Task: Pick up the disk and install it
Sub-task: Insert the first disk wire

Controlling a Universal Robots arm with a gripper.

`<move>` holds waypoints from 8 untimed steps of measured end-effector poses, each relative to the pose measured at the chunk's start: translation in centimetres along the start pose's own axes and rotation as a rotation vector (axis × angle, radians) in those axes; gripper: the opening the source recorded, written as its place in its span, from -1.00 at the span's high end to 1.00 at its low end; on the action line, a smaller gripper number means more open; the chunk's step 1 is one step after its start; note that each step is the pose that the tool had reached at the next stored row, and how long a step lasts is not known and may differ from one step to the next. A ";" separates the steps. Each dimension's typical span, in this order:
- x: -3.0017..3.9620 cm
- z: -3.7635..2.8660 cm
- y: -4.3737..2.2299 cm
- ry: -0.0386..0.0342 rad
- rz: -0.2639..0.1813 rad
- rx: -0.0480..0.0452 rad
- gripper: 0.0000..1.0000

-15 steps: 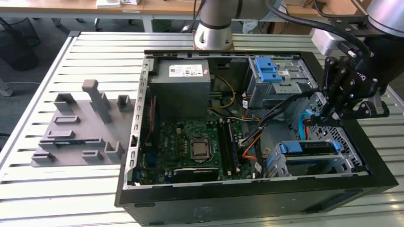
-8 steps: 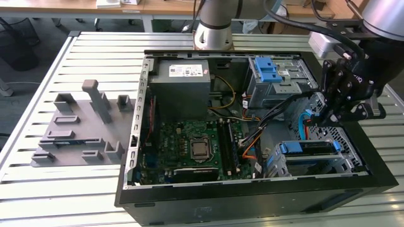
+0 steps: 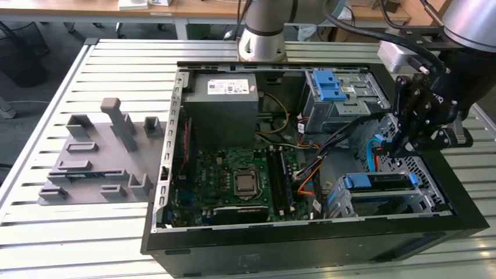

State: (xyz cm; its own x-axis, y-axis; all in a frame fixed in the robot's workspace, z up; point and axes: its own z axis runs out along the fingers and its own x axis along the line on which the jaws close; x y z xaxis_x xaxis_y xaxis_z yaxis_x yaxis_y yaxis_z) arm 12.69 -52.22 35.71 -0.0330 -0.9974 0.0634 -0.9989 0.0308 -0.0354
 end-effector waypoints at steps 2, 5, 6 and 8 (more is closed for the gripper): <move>0.00 -0.13 0.01 0.0003 0.000 0.0000 0.52; -0.06 -0.37 0.03 0.0012 0.000 0.0000 0.37; -0.13 -0.45 0.05 0.0015 0.000 0.0000 0.37; -0.31 -0.49 0.06 0.0032 0.000 0.0001 0.37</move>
State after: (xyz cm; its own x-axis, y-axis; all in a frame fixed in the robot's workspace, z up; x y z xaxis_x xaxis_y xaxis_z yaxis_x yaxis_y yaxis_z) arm 12.63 -51.88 36.18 -0.0331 -0.9972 0.0665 -0.9989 0.0308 -0.0355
